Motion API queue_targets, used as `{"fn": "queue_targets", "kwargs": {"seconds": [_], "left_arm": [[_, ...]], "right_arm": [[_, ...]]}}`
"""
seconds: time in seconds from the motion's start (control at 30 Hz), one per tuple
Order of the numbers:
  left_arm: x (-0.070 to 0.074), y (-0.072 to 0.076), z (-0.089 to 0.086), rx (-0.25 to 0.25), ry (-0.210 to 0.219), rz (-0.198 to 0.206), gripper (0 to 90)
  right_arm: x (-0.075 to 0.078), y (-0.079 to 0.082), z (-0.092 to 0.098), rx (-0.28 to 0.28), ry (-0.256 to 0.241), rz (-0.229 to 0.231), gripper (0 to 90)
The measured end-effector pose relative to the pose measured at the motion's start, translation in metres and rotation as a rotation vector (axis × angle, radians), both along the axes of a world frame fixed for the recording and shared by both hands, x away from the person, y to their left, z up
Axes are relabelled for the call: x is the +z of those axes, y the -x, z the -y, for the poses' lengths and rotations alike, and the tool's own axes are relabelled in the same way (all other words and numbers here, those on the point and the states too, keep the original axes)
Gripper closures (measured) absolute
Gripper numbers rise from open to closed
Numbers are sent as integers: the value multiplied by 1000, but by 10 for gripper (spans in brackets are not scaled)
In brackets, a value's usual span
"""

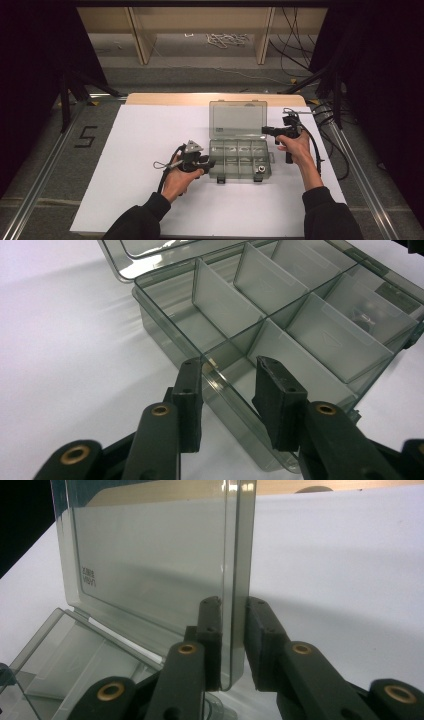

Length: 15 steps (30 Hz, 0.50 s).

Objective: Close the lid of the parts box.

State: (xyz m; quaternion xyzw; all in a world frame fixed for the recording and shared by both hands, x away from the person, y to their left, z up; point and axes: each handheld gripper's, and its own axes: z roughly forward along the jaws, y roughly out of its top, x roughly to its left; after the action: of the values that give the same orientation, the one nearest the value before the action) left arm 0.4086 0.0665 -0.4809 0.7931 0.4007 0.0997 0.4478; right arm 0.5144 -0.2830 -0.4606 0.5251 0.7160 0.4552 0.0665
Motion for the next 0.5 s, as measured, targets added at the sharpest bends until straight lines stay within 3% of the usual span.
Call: {"fn": "queue_targets", "kwargs": {"seconds": [0.2, 0.5], "left_arm": [[0, 0, 0, -1, -1, 1, 639], [0, 0, 0, 3, 1, -3, 639]], "right_arm": [[0, 4, -1, -14, -10, 3, 786], [-3, 6, 1, 23, 3, 77, 790]]}}
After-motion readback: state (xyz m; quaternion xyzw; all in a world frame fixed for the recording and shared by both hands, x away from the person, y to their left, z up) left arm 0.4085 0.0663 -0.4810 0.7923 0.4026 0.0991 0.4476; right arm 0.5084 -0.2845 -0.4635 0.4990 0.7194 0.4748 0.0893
